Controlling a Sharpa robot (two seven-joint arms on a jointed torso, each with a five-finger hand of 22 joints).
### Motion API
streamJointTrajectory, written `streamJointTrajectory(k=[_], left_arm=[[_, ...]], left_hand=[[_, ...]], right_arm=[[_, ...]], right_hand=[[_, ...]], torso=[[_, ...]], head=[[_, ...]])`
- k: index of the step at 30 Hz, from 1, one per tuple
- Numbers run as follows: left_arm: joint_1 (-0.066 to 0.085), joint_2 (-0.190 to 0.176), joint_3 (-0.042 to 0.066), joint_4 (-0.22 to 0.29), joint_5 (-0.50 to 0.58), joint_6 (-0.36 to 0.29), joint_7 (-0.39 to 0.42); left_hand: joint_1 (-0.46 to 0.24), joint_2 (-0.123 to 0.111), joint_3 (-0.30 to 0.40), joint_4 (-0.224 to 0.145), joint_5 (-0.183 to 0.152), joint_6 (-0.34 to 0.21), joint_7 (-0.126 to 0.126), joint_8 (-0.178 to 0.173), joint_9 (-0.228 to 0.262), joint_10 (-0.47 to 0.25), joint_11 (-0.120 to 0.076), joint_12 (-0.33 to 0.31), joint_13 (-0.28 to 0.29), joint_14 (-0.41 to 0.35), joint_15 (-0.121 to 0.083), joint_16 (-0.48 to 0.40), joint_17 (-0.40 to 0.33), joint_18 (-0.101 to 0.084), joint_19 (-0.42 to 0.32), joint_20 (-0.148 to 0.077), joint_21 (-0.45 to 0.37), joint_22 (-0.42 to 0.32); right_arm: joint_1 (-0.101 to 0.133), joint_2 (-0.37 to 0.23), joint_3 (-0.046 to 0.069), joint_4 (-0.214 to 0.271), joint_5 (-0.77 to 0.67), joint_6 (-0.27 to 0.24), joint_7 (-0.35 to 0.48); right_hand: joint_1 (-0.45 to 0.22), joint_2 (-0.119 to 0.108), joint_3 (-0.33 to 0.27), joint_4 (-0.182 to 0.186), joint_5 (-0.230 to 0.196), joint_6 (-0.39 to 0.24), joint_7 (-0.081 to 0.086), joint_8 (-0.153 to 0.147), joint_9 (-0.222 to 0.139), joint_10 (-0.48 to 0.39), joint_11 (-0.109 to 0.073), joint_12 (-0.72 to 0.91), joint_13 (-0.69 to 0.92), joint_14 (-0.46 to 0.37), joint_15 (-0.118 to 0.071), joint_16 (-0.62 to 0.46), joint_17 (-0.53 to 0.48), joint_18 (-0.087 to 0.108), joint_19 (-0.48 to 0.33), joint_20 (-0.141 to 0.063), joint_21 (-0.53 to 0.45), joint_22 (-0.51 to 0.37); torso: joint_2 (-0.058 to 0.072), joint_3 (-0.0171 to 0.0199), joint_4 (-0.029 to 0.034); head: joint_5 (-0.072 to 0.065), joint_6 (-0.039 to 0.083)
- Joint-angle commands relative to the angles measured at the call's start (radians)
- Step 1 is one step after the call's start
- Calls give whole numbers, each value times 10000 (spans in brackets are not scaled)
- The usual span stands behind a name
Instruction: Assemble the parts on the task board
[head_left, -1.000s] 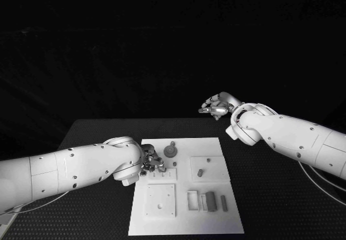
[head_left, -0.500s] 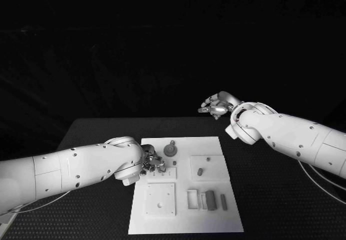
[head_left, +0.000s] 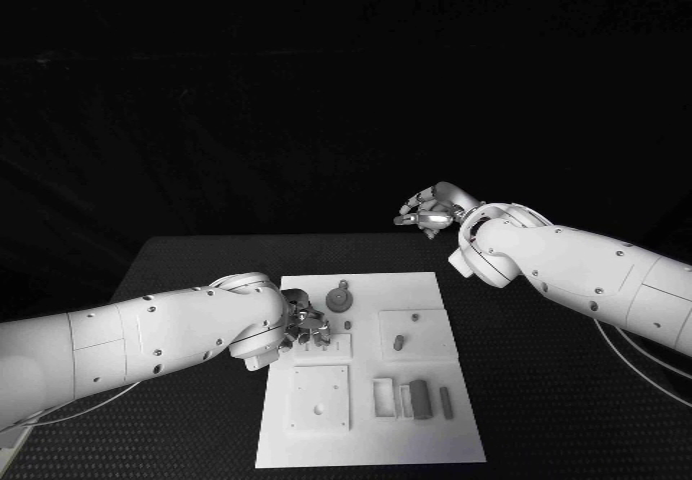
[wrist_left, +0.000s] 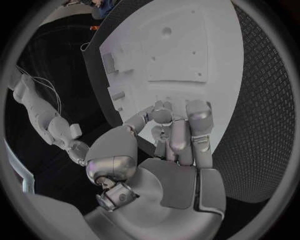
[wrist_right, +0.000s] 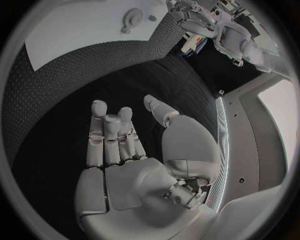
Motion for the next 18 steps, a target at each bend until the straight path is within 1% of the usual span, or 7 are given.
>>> streamJointTrajectory(k=[1,3,8,12,16,18], left_arm=[[-2,49,7,6,-221,398,36],[-3,70,7,15,-435,567,14],[-28,114,7,12,-1166,605,1],[-40,126,8,-32,-1186,814,-84],[-53,178,8,-89,-1244,900,-148],[-86,193,9,-129,-1503,926,-137]], left_hand=[[-26,138,17,-22,8,1821,-630,1658,5117,93,18,-44,-20,134,-35,74,85,517,-15,69,86,232],[-46,149,18,-19,-1,1848,-640,1655,5111,120,16,-49,-26,168,-4,109,181,509,-20,80,113,231],[-87,191,21,3,-32,1889,-654,1638,5096,159,17,-67,-39,170,58,135,225,497,-36,97,158,227],[-92,213,29,7,-36,1888,-653,1628,5091,160,18,-76,-42,142,70,120,171,497,-43,99,164,223],[-116,285,45,12,-80,1849,-633,1584,5076,137,25,-111,-55,63,94,63,17,497,-75,105,176,215],[-123,300,49,11,-104,1840,-626,1573,5073,132,29,-120,-57,46,100,48,-16,497,-85,107,179,213]], right_arm=[[-1,8,3,10,-14,167,13],[-1,16,3,12,-14,175,17],[-1,36,3,10,-14,173,51],[-2,61,3,25,-13,45,104],[-3,77,2,-4,-13,182,50],[-3,73,2,15,-13,199,49]], right_hand=[[24,70,6,-59,15,-10,99,-61,-16,-62,24,41,-18,-62,-14,63,-15,131,-69,-2,-42,176],[25,73,5,-62,15,-10,99,-61,-17,-63,25,41,-19,-63,-13,64,-15,131,-70,-1,-42,176],[25,79,1,-68,14,-12,101,-61,-19,-66,26,42,-21,-65,-12,64,-17,131,-71,1,-43,176],[31,135,-1,-83,15,-3,101,-55,-21,-67,26,50,-28,-66,-11,71,-20,131,-68,5,-44,177],[66,197,-2,-139,16,1,99,-52,-27,-67,25,63,-36,-66,-13,80,-25,131,-64,5,-42,181],[115,213,-10,-225,15,0,100,-50,-33,-73,24,72,-46,-73,-12,86,-31,131,-69,5,-43,184]], torso=[[2,-5,13],[3,-5,16],[5,0,6],[3,-1,1],[7,-32,-27],[10,-31,-26]], head=[[0,-28],[0,-33],[5,-51],[-5,-55],[-9,-87],[-19,-95]])
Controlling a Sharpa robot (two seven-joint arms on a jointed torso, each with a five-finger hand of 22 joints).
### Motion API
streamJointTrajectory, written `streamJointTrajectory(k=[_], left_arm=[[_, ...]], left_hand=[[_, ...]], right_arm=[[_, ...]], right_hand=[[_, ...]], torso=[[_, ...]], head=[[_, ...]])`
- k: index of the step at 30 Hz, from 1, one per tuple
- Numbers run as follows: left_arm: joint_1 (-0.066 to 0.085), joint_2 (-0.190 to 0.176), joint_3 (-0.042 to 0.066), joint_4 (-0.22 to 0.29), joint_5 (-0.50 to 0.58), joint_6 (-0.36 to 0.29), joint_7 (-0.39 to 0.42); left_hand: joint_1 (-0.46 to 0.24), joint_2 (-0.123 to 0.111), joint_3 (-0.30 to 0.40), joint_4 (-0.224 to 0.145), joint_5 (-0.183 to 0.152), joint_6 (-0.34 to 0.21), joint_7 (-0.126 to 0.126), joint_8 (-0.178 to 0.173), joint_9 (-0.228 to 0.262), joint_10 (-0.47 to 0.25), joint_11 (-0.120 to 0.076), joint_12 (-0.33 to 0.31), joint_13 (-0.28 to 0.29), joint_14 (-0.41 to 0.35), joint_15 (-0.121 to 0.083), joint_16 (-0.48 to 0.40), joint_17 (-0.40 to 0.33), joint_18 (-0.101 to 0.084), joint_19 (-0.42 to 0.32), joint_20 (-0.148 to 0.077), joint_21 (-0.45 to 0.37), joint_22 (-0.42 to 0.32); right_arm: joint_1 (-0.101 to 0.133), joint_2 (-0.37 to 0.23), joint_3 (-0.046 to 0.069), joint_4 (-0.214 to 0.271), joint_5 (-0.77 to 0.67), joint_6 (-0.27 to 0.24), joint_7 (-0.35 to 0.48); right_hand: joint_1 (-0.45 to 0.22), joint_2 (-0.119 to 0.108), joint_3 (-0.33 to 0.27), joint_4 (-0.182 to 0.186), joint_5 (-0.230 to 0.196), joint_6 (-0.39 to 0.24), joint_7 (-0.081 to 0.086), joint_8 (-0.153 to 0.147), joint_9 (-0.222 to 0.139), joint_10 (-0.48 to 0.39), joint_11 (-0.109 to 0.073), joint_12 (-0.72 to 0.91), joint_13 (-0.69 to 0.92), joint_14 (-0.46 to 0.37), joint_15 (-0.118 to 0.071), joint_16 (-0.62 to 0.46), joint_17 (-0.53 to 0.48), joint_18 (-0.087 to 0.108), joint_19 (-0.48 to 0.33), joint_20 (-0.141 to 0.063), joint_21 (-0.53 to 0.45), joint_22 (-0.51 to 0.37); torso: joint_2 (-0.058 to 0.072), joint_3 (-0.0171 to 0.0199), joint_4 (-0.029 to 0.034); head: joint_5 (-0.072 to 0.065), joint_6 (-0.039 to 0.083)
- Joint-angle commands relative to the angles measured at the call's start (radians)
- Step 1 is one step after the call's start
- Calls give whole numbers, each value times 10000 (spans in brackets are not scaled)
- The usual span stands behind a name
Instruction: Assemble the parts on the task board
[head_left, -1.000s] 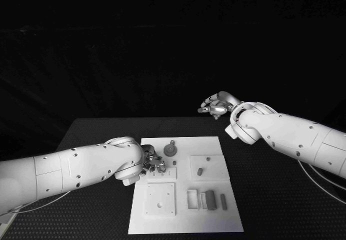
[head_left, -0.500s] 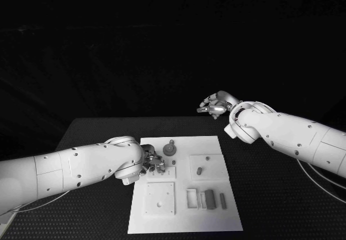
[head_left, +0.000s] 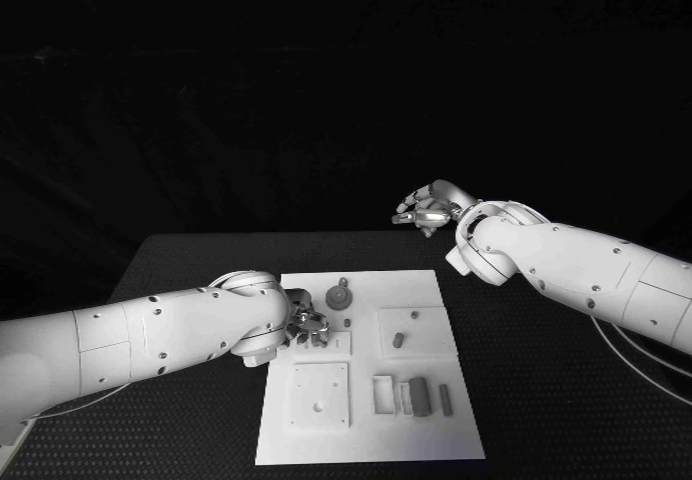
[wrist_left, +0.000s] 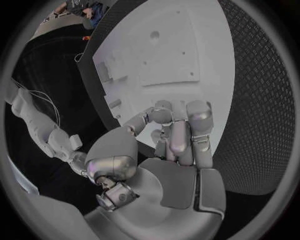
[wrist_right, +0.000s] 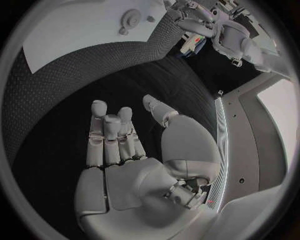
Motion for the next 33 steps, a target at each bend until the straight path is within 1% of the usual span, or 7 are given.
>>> streamJointTrajectory(k=[1,5,11,16,20,27,33], left_arm=[[-56,66,8,-59,-701,417,-64],[-89,159,8,-158,-743,588,-88],[-118,171,10,-210,-597,589,-79],[-121,185,10,-251,-587,523,-41],[-121,207,10,-260,-471,543,-17],[-122,212,12,-275,-281,180,105],[-128,191,13,-256,-136,228,138]], left_hand=[[30,150,85,-3,-52,1786,-672,1568,4507,12,19,-33,-16,-83,41,-36,-45,475,-20,36,66,214],[-2,196,82,15,-100,1772,-659,1553,4507,4,24,-47,-21,-104,48,-62,-89,475,-38,41,71,208],[-33,213,74,23,-141,1766,-651,1546,4511,2,26,-55,-23,-108,52,-75,-102,476,-50,44,76,205],[-49,212,68,26,-153,1764,-649,1543,4512,1,28,-57,-23,-98,54,-73,-80,476,-56,46,78,204],[-81,225,58,42,-171,1762,-646,1538,4515,-1,31,-61,-24,-106,56,-83,-97,475,-65,50,82,202],[-124,257,50,62,-197,1757,-642,1533,4519,-3,34,-65,-23,-104,58,-89,-95,476,-76,52,89,200],[-128,268,64,35,-257,1741,-637,1525,4527,-13,33,-69,-22,-123,53,-108,-146,489,-85,43,96,199]], right_arm=[[-3,-4,2,24,-13,145,43],[-3,-19,2,59,-23,179,28],[-4,-15,2,102,-35,203,24],[-4,-28,2,138,-57,262,10],[-4,-22,2,143,-58,260,8],[-4,-23,2,144,-58,251,15],[-4,-31,2,129,-59,280,2]], right_hand=[[11,97,-10,-108,16,-12,66,-50,-16,-75,25,63,-15,-59,-29,48,-17,142,-70,5,-44,185],[32,140,-14,-153,17,5,64,-39,-17,-74,23,73,-23,-58,-29,55,-21,142,-66,8,-43,186],[41,170,-23,-191,16,25,60,-27,-17,-68,20,84,-29,-53,-32,64,-25,142,-61,10,-39,188],[55,195,-26,-227,17,36,56,-20,-19,-66,17,90,-35,-51,-35,70,-28,142,-60,11,-38,189],[54,198,-30,-235,16,38,56,-19,-20,-67,16,91,-37,-51,-36,70,-29,142,-60,12,-38,189],[54,205,-32,-243,17,39,56,-18,-21,-67,16,93,-39,-51,-36,72,-30,142,-59,13,-38,190],[48,208,-38,-250,16,42,56,-17,-22,-66,16,95,-42,-52,-37,73,-32,142,-58,15,-37,190]], torso=[[6,-22,-17],[15,-14,-24],[4,-35,13],[4,-5,-3],[-1,-17,-15],[5,-3,-17],[2,-7,-17]], head=[[-13,-30],[36,-77],[18,-86],[104,-97],[100,-94],[84,-77],[69,-110]])
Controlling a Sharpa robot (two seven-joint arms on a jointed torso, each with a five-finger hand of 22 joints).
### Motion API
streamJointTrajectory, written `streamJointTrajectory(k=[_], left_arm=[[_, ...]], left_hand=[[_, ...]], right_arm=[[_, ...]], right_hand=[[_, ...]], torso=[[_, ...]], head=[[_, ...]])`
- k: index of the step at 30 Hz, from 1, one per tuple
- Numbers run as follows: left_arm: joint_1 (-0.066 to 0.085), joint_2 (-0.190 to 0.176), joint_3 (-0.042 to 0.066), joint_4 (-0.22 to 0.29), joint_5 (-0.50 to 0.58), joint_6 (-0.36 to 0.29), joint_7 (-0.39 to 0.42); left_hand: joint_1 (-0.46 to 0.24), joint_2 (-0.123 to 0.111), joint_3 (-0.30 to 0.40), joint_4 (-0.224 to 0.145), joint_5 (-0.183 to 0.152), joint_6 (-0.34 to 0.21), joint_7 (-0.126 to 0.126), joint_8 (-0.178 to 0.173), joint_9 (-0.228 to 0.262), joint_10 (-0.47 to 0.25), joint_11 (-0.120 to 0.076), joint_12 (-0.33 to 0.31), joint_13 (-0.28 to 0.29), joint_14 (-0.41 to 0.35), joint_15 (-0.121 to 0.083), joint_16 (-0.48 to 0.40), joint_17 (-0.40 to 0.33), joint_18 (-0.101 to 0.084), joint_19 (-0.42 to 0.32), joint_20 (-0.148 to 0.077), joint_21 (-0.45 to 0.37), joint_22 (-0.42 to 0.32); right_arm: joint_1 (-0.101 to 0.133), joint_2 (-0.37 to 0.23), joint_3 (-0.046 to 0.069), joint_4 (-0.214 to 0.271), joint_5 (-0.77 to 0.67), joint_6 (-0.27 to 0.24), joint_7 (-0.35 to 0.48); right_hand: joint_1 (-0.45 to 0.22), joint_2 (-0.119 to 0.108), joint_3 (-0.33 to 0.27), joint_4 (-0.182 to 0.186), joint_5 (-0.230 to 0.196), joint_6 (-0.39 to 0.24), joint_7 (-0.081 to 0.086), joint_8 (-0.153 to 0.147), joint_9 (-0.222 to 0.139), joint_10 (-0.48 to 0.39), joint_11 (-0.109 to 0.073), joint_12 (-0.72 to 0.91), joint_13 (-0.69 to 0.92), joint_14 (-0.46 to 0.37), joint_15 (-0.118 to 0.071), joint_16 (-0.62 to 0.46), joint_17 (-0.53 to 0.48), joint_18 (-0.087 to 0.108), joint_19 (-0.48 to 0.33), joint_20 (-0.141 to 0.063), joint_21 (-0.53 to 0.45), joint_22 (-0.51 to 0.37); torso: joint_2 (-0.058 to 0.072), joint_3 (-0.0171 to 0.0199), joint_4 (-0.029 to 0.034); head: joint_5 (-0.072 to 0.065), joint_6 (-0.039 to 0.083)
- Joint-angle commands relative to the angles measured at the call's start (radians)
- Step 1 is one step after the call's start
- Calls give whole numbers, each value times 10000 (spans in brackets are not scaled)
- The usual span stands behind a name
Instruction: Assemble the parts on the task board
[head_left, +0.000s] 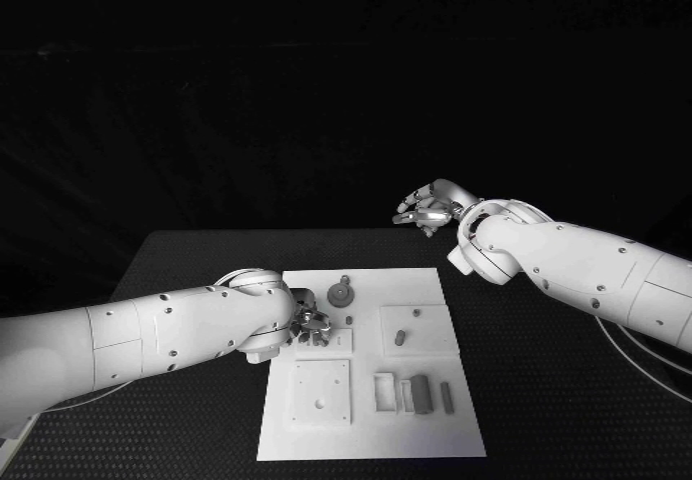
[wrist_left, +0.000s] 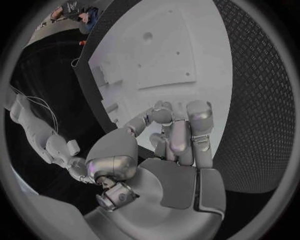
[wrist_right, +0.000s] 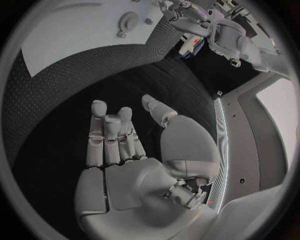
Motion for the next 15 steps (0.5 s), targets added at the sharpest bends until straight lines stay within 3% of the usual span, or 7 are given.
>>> streamJointTrajectory(k=[1,15], left_arm=[[-15,-2,3,28,210,-82,139],[-19,39,5,-52,284,-134,177]], left_hand=[[30,109,47,33,-65,1718,-658,1524,3126,-13,27,-56,-11,-83,-22,-64,-14,468,-53,3,58,194],[37,112,70,-2,-105,1688,-646,1512,3138,-34,28,-63,-11,-122,-35,-104,-107,481,-69,-5,61,189]], right_arm=[[-2,-7,2,-6,-52,136,16],[-8,33,1,-71,-52,228,-7]], right_hand=[[26,104,0,-85,15,41,61,-16,-15,-67,15,70,-16,-36,-53,35,-15,162,-58,15,-37,189],[6,118,-15,-101,15,49,60,-12,-19,-68,15,74,-24,-38,-54,38,-20,162,-56,20,-38,189]], torso=[[1,-2,4],[-2,-9,5]], head=[[-19,-31],[-27,-14]])
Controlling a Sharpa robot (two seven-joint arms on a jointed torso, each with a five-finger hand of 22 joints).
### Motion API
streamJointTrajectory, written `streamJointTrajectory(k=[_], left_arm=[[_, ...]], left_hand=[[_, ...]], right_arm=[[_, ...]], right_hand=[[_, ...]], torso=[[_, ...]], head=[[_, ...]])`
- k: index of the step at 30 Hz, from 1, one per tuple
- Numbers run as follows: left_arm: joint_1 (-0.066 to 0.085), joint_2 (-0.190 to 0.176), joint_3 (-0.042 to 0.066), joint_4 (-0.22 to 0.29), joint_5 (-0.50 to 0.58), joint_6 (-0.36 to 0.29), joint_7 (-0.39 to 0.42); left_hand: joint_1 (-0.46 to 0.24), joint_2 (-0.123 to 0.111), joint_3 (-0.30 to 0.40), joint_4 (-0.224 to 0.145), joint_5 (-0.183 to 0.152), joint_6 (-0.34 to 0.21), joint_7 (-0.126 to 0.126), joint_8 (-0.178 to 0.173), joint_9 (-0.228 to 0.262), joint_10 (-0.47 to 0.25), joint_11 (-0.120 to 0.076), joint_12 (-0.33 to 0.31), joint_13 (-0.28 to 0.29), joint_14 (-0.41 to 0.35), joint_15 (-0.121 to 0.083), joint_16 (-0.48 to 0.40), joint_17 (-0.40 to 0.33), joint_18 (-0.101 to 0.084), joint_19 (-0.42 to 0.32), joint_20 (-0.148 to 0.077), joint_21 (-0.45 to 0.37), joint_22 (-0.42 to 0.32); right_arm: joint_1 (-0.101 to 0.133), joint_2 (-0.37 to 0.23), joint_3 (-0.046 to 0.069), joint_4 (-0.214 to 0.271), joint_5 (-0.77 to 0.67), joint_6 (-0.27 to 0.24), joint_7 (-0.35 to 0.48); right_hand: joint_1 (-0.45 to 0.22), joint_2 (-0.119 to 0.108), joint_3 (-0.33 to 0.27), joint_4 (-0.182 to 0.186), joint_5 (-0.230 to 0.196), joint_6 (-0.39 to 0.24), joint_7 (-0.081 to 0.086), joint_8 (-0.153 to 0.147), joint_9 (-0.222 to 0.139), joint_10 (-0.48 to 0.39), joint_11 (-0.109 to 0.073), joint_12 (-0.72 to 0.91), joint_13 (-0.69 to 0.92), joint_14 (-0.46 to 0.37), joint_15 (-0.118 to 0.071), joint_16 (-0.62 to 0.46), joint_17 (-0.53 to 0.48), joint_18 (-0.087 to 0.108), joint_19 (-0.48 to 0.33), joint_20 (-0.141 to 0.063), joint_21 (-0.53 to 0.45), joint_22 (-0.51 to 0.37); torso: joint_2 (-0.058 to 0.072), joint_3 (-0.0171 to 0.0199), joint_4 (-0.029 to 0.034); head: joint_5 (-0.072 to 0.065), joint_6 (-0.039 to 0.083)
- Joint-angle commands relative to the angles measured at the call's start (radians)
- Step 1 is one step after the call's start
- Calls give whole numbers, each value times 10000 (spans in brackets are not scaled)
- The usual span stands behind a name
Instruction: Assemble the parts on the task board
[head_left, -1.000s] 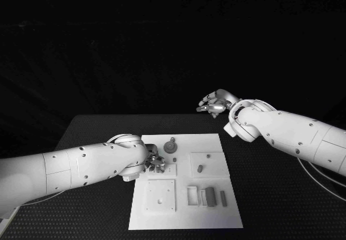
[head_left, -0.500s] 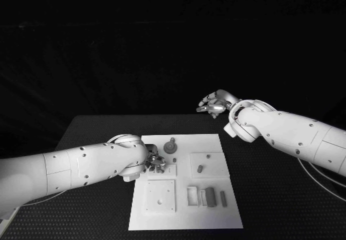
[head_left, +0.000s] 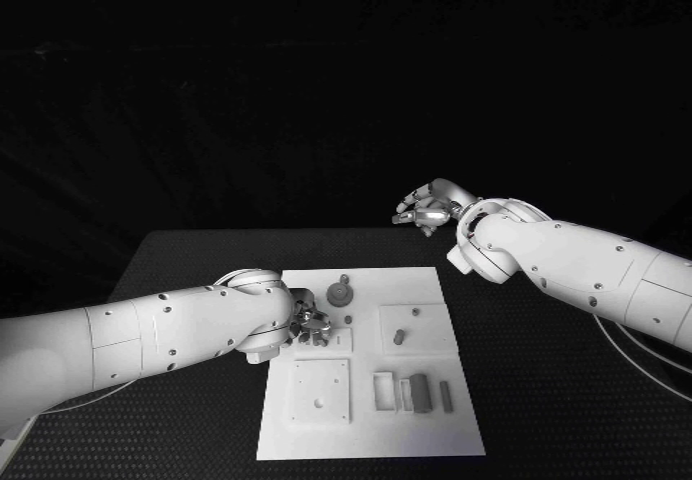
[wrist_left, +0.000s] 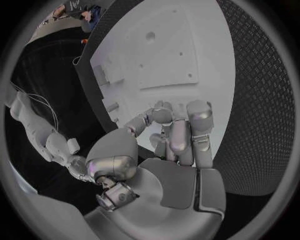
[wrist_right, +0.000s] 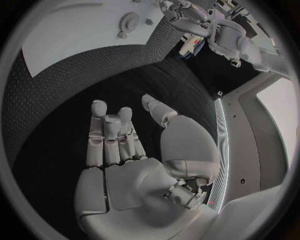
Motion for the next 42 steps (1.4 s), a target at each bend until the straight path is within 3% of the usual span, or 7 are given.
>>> streamJointTrajectory(k=[1,18,30,40,42], left_arm=[[-1,-3,6,10,70,-126,131],[0,-113,8,76,-141,-521,233],[-1,-17,7,5,-142,-420,247],[-1,13,6,-36,-142,-288,225],[-12,26,6,-63,-136,-273,235]], left_hand=[[37,112,66,0,-30,1687,-646,1512,2630,-48,13,-63,-12,-76,-15,-37,-11,483,-72,-9,61,191],[65,82,99,-50,-60,1649,-631,1498,2646,-80,13,-72,-10,-121,-43,-92,-128,501,-83,-23,63,183],[78,74,110,-59,-132,1623,-615,1485,2654,-100,8,-76,-8,-146,-65,-132,-205,509,-87,-26,62,175],[83,68,112,-55,-257,1602,-604,1473,2665,-120,9,-78,-6,-152,-91,-164,-245,514,-97,-25,58,167],[80,70,107,-44,-425,1590,-598,1466,2673,-133,11,-80,-5,-160,-105,-184,-273,517,-104,-25,55,162]], right_arm=[[-3,3,3,-2,-51,152,9],[-4,-10,3,-30,-51,282,-16],[-4,-14,2,-24,-51,318,-31],[-4,-24,2,-31,-51,343,-34],[-4,-25,2,-29,-51,345,-34]], right_hand=[[5,120,-16,-46,15,3,55,-12,-10,-68,15,35,-16,-37,-56,38,-11,79,-56,19,-38,189],[-5,130,-21,-57,16,9,53,-8,-12,-69,13,38,-21,-38,-57,40,-14,79,-56,21,-39,188],[-22,136,-29,-58,16,13,53,-6,-14,-69,13,40,-25,-39,-57,41,-17,79,-55,24,-40,188],[-47,140,-39,-53,15,17,53,-3,-16,-69,13,43,-30,-39,-58,43,-20,79,-54,27,-41,187],[-51,142,-40,-53,15,18,53,-2,-17,-69,12,44,-31,-39,-58,44,-20,79,-54,28,-41,187]], torso=[[-2,-4,-7],[-1,-1,0],[-1,1,-3],[-4,2,-5],[-4,2,-1]], head=[[8,9],[17,-2],[19,1],[24,-22],[25,-23]])
